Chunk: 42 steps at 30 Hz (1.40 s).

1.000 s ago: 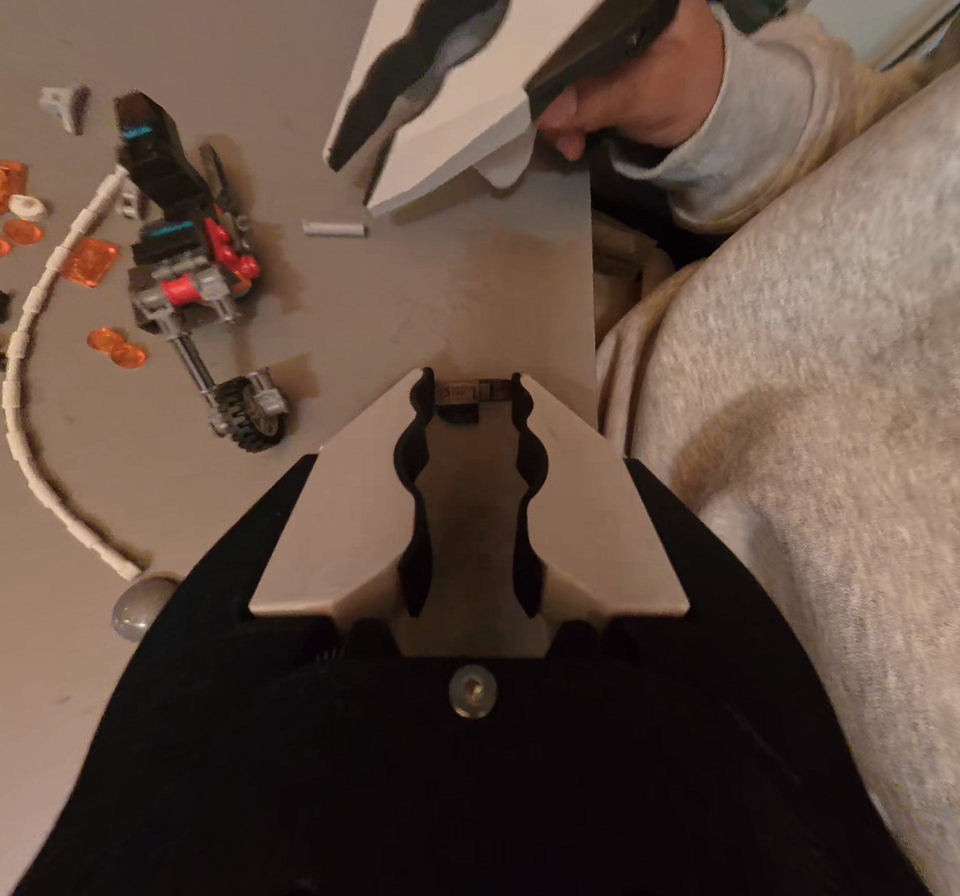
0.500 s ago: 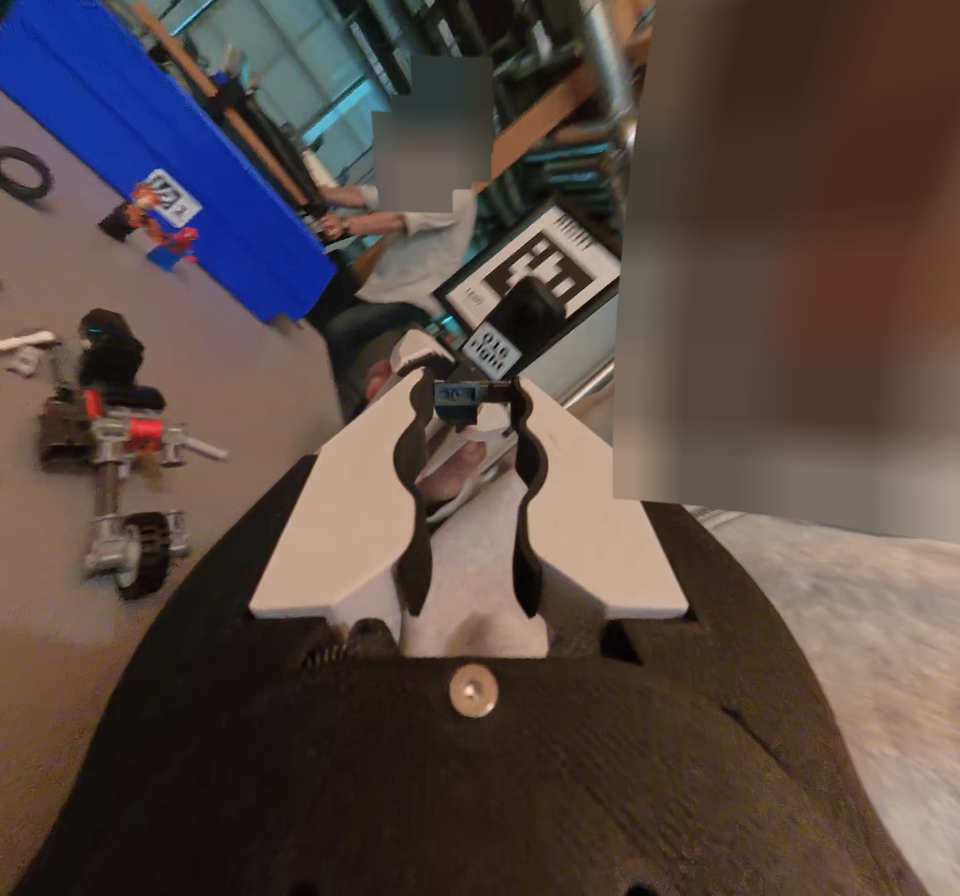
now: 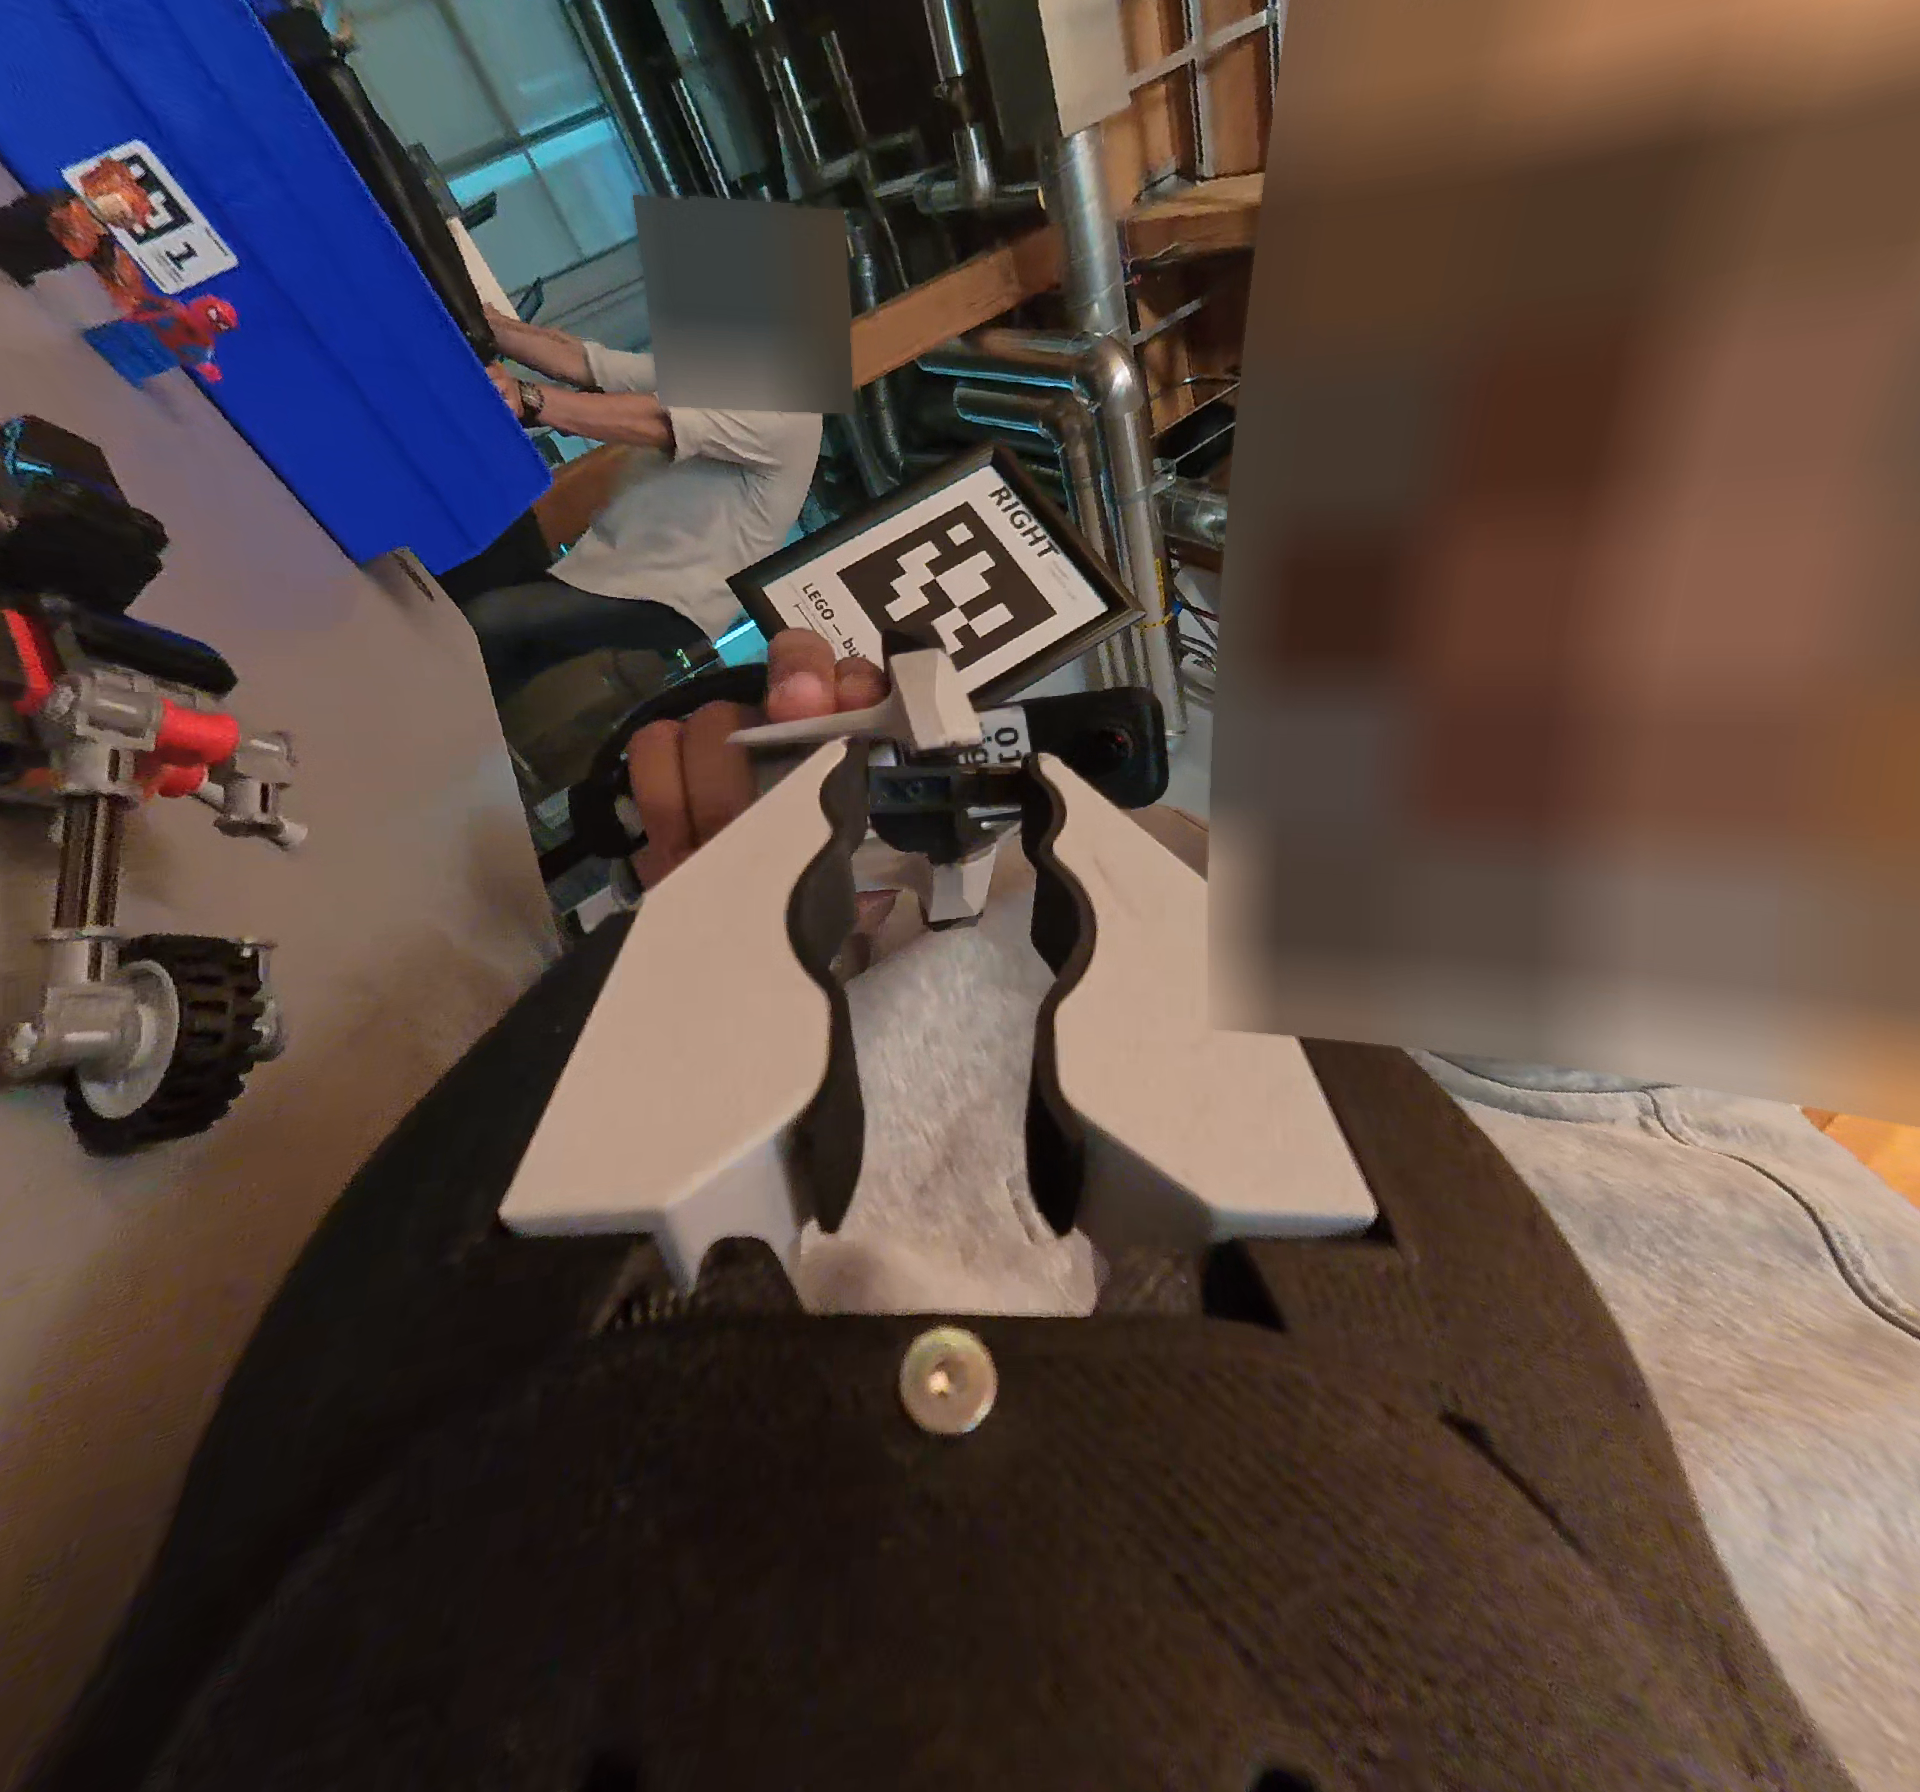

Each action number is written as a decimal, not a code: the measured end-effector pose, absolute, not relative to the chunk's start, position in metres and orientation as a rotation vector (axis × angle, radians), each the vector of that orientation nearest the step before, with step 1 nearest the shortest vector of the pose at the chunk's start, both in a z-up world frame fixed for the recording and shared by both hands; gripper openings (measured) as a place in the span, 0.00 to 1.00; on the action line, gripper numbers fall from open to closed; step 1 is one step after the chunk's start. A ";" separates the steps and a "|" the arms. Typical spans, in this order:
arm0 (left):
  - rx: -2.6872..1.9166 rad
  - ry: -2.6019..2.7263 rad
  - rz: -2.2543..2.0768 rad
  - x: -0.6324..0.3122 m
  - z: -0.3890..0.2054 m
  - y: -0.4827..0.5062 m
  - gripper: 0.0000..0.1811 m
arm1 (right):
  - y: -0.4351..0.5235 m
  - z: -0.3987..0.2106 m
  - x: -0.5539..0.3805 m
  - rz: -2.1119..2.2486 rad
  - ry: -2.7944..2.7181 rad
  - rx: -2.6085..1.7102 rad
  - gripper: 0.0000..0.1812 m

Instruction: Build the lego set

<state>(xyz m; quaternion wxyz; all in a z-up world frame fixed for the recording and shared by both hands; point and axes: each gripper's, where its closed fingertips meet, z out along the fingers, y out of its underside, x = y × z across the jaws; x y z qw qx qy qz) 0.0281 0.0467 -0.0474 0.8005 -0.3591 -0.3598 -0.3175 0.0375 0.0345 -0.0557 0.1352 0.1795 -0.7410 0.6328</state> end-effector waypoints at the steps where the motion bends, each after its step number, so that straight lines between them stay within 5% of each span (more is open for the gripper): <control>1: -0.779 -0.776 -0.681 0.028 -0.049 0.048 0.15 | 0.034 -0.056 0.039 1.838 -2.153 0.528 0.08; 12: -0.873 -0.819 -0.567 0.024 -0.054 0.049 0.22 | 0.046 -0.067 0.036 1.795 -2.187 0.501 0.07; 21: -1.279 -1.047 -0.124 -0.008 -0.088 0.035 0.35 | 0.044 -0.141 -0.014 0.973 -1.917 0.790 0.07; 28: -1.739 -1.144 0.172 -0.031 -0.136 0.030 0.45 | 0.038 -0.152 -0.025 0.884 -1.839 0.843 0.08; 42: -1.897 -1.111 0.117 -0.036 -0.158 0.041 0.31 | 0.037 -0.149 -0.030 0.827 -1.747 0.939 0.07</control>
